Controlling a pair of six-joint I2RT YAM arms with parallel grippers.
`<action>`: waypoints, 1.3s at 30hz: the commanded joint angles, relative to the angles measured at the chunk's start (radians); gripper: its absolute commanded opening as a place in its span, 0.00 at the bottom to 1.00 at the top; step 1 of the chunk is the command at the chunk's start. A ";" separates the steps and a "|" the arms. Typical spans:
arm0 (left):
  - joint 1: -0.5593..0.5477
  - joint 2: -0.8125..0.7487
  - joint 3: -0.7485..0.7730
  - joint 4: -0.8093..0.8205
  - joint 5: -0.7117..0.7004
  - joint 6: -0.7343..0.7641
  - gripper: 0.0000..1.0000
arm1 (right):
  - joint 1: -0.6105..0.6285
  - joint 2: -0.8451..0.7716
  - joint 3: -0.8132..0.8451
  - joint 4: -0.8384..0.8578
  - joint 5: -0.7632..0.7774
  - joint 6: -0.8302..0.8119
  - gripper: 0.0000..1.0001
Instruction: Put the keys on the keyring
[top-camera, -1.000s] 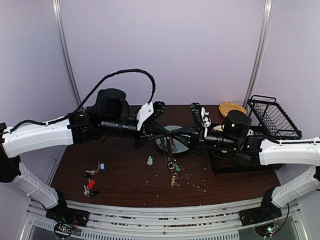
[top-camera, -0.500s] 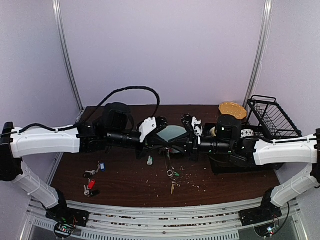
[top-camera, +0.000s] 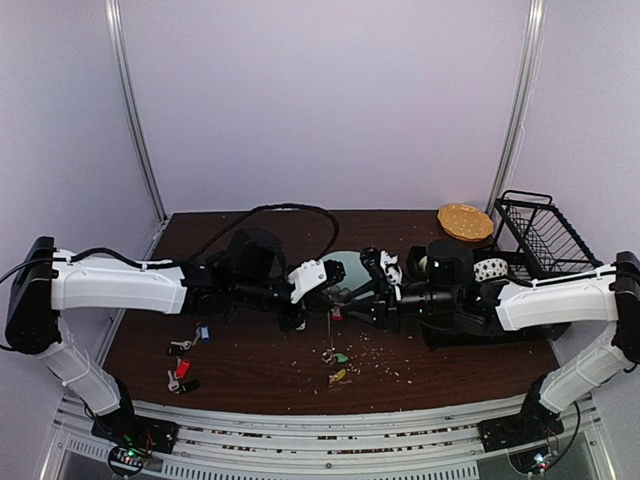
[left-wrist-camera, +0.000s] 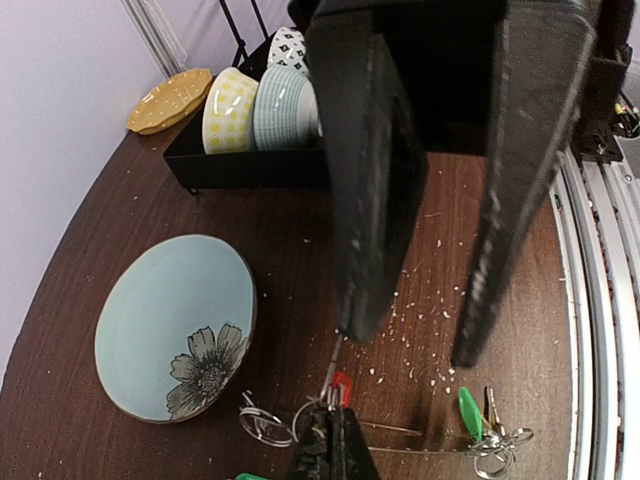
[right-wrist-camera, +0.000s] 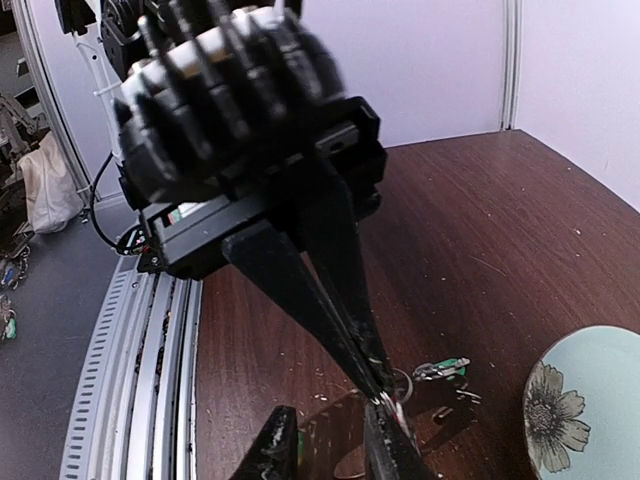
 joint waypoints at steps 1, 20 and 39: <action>-0.003 -0.031 0.028 -0.032 -0.022 0.038 0.00 | -0.046 0.002 0.012 -0.031 -0.092 -0.048 0.26; -0.003 -0.059 0.002 0.005 -0.017 0.038 0.00 | -0.045 0.151 0.059 0.071 -0.109 -0.095 0.09; -0.003 -0.061 -0.003 0.003 -0.019 0.072 0.00 | -0.047 0.166 0.078 0.153 -0.111 -0.077 0.13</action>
